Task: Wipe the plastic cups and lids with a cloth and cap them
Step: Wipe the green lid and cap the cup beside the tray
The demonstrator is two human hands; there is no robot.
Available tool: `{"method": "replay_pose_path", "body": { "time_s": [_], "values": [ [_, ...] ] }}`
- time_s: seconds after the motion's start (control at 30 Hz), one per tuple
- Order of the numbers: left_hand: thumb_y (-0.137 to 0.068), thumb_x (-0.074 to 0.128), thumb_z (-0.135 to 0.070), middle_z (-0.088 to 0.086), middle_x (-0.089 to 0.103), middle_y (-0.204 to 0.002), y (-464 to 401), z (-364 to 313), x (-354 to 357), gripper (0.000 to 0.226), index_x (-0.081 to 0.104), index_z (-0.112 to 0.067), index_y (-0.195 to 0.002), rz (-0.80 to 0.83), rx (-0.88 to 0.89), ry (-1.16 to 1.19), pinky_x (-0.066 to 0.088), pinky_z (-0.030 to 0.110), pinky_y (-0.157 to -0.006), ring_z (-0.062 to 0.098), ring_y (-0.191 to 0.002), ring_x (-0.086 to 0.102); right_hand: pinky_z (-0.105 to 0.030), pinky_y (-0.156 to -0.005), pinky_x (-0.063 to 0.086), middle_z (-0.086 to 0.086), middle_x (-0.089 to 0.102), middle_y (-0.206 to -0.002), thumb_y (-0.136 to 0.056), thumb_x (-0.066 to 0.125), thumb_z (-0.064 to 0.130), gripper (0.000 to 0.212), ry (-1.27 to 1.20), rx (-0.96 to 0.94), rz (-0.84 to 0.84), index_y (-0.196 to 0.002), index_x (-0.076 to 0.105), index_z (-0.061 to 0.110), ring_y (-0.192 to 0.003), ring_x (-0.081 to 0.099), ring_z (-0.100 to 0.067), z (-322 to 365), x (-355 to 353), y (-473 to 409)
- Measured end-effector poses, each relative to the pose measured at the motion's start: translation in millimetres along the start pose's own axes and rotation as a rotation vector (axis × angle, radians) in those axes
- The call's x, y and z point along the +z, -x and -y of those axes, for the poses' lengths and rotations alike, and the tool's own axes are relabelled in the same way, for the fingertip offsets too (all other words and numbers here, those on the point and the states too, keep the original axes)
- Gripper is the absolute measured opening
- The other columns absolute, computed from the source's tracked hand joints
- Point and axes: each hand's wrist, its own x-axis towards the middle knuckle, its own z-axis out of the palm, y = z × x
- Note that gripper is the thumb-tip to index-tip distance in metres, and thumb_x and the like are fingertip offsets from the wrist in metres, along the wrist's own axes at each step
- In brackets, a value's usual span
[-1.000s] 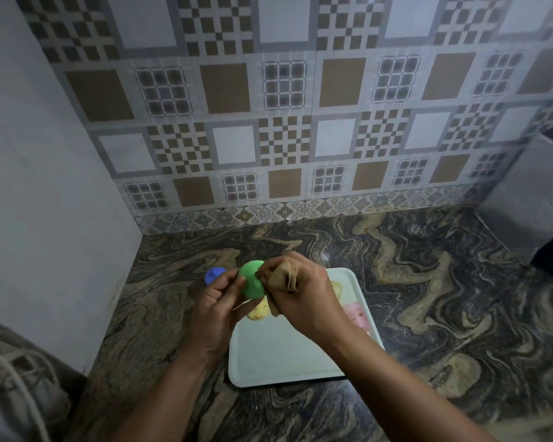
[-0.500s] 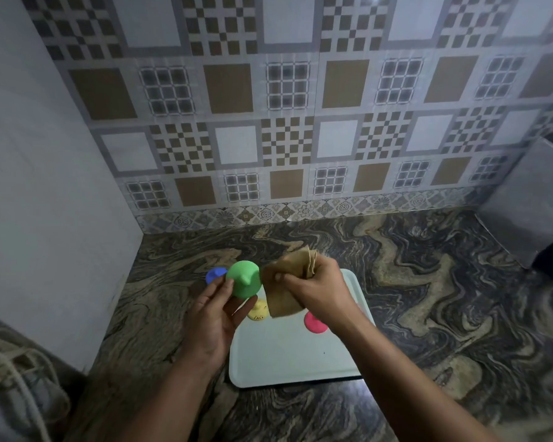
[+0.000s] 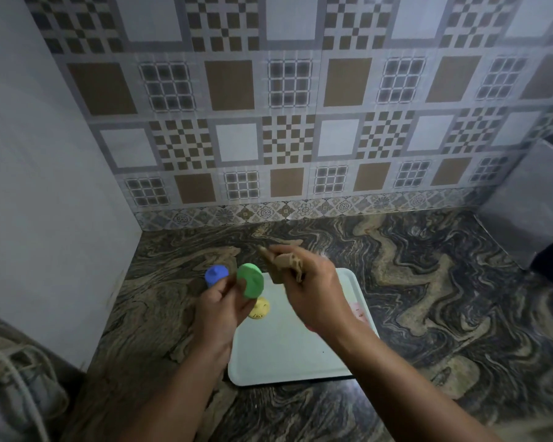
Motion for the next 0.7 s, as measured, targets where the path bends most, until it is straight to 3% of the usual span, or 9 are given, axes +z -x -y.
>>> {"method": "replay_pose_path", "body": {
  "time_s": [0.07,0.17,0.27,0.37,0.43,0.5,0.57,0.63,0.7],
  "values": [
    [-0.098,0.062,-0.013,0.012,0.077,-0.103,0,-6,5,0.018,0.073,-0.012,-0.112,-0.016,0.038,0.018,0.059,0.036,-0.085,0.024,-0.097,0.074,-0.031,-0.086,0.058,0.002,0.076,-0.117,-0.094,0.054,0.012,0.035,0.129,-0.176,0.159,-0.122,0.074,0.02,-0.1,0.07,-0.019,1,10,14],
    [-0.101,0.058,-0.015,0.01,0.077,-0.106,-3,-25,4,0.026,0.067,-0.011,-0.125,-0.056,0.124,0.039,0.06,0.036,-0.089,0.019,-0.098,0.075,-0.042,-0.077,0.059,-0.001,0.074,-0.099,-0.094,0.058,0.013,0.022,0.393,-0.037,0.422,-0.107,0.074,0.02,-0.091,0.068,-0.027,-20,22,36],
    [-0.1,0.06,-0.018,0.007,0.075,-0.112,-7,-27,-4,0.029,0.066,-0.013,-0.128,-0.027,0.13,-0.046,0.06,0.039,-0.092,0.017,-0.101,0.075,-0.041,-0.069,0.059,0.003,0.076,-0.086,-0.097,0.064,0.033,0.019,0.163,0.155,0.207,-0.104,0.075,0.019,-0.077,0.072,-0.018,-19,23,33],
    [-0.091,0.068,-0.035,0.003,0.078,-0.105,-9,-16,-14,0.023,0.074,-0.026,-0.112,-0.02,0.097,-0.264,0.059,0.049,-0.092,0.022,-0.097,0.075,-0.037,-0.086,0.061,0.007,0.078,-0.114,-0.1,0.063,0.022,0.028,-0.002,0.017,-0.082,-0.126,0.073,0.023,-0.101,0.075,-0.012,-2,20,17],
    [-0.094,0.068,-0.021,0.012,0.078,-0.102,-7,-9,-16,0.01,0.076,-0.022,-0.099,0.043,0.048,-0.243,0.059,0.048,-0.089,0.029,-0.096,0.074,-0.034,-0.106,0.055,0.0,0.071,-0.135,-0.101,0.061,0.002,0.037,0.024,-0.211,-0.04,-0.135,0.068,0.013,-0.126,0.068,-0.017,4,27,16],
    [-0.098,0.061,-0.006,0.015,0.077,-0.102,-2,-3,-17,0.019,0.076,-0.017,-0.1,0.125,0.043,-0.226,0.061,0.043,-0.084,0.031,-0.097,0.075,-0.031,-0.115,0.047,-0.002,0.067,-0.143,-0.103,0.053,0.001,0.039,0.093,-0.3,0.145,-0.138,0.067,0.014,-0.137,0.061,-0.018,-12,33,20],
    [-0.1,0.056,-0.003,0.016,0.077,-0.105,8,-4,-22,0.02,0.073,-0.011,-0.106,0.189,0.02,-0.164,0.063,0.038,-0.081,0.027,-0.099,0.075,-0.037,-0.101,0.055,0.0,0.073,-0.127,-0.101,0.049,0.005,0.042,0.046,-0.031,0.213,-0.124,0.075,0.028,-0.116,0.07,-0.017,-27,34,18],
    [-0.099,0.055,-0.003,0.014,0.077,-0.108,14,-6,-30,0.02,0.07,-0.006,-0.112,0.231,-0.015,-0.081,0.063,0.036,-0.08,0.025,-0.101,0.074,-0.051,-0.077,0.058,-0.005,0.079,-0.094,-0.098,0.048,-0.003,0.049,-0.223,0.467,0.228,-0.098,0.084,0.031,-0.082,0.07,-0.024,-31,33,12],
    [-0.099,0.057,-0.003,0.014,0.076,-0.111,9,-7,-37,0.021,0.07,-0.007,-0.114,0.238,-0.026,-0.067,0.063,0.036,-0.079,0.026,-0.103,0.074,-0.058,-0.078,0.061,-0.014,0.079,-0.086,-0.103,0.048,-0.003,0.047,-0.476,0.733,0.203,-0.092,0.085,0.025,-0.075,0.071,-0.031,-26,38,13]
  ]
}}
